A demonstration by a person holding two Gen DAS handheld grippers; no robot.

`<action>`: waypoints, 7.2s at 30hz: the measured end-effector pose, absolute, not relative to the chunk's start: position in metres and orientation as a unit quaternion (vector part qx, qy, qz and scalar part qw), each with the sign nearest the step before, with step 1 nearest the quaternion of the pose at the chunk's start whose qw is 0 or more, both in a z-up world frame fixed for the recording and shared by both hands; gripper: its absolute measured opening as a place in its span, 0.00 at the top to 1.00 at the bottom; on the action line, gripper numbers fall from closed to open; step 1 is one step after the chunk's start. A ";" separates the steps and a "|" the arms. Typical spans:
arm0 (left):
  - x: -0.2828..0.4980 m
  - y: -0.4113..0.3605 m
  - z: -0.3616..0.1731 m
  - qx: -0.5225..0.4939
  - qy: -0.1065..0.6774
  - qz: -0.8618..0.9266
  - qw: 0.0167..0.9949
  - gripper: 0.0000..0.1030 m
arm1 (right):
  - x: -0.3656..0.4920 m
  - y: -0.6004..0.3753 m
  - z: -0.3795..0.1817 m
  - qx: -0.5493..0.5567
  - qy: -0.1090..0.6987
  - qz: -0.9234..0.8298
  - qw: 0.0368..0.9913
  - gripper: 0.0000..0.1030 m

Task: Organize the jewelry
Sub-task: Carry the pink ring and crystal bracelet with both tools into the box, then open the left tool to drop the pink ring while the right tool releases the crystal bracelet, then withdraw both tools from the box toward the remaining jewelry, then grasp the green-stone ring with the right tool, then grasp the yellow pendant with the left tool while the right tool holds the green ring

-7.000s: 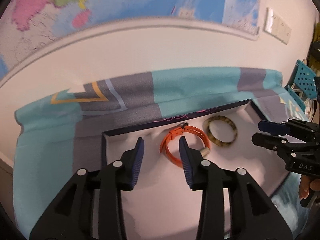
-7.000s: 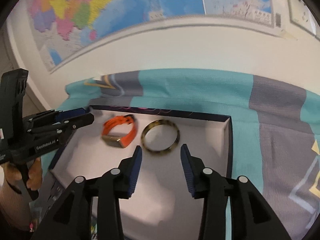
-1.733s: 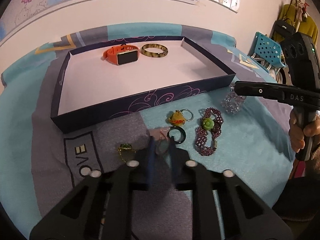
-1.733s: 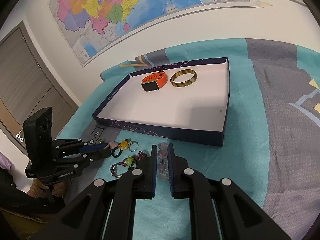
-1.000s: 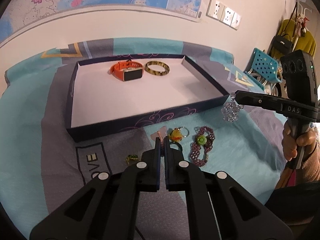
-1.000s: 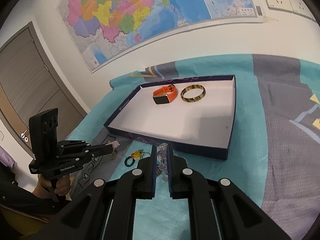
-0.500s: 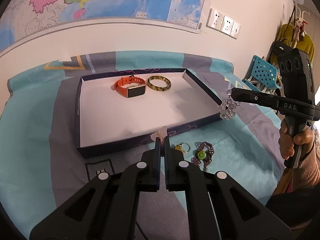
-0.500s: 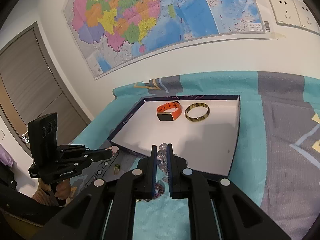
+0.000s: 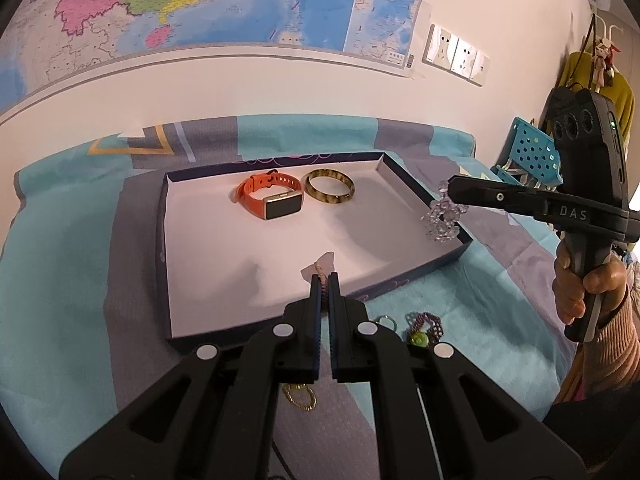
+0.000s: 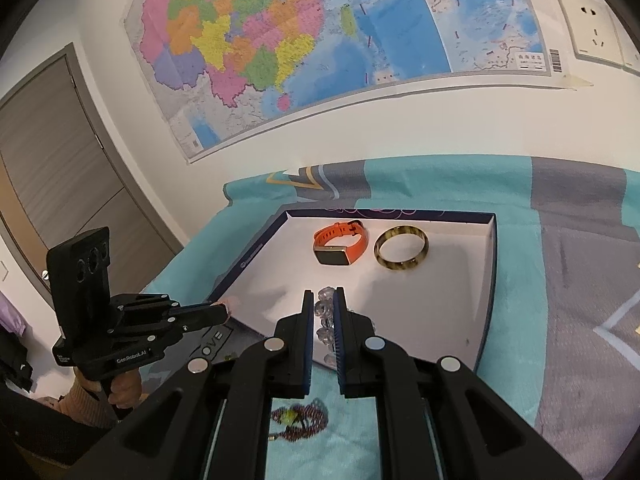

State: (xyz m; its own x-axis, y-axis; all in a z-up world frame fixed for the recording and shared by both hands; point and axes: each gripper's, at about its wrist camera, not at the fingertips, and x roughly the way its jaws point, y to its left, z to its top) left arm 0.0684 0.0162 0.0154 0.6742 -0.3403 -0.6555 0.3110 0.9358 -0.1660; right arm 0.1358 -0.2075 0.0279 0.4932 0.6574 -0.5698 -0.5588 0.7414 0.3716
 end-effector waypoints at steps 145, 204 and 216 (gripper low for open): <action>0.018 0.023 -0.027 -0.003 0.399 -0.153 0.904 0.51 | 0.065 -0.171 -0.041 -0.033 0.416 0.337 0.844 0.62; 0.059 -0.029 -0.031 0.041 0.406 -0.210 0.888 0.83 | 0.079 -0.197 -0.028 0.038 0.404 0.344 0.847 0.88; 0.046 -0.016 -0.002 0.019 0.373 -0.202 0.905 0.83 | 0.084 -0.201 -0.020 0.045 0.394 0.341 0.852 0.88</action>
State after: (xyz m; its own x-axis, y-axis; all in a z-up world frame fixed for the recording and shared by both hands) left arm 0.0463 -0.0162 -0.0017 0.6406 -0.3512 -0.6829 0.3795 0.9179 -0.1161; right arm 0.0843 -0.2008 -0.0199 0.4571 0.6171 -0.6405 -0.5459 0.7632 0.3457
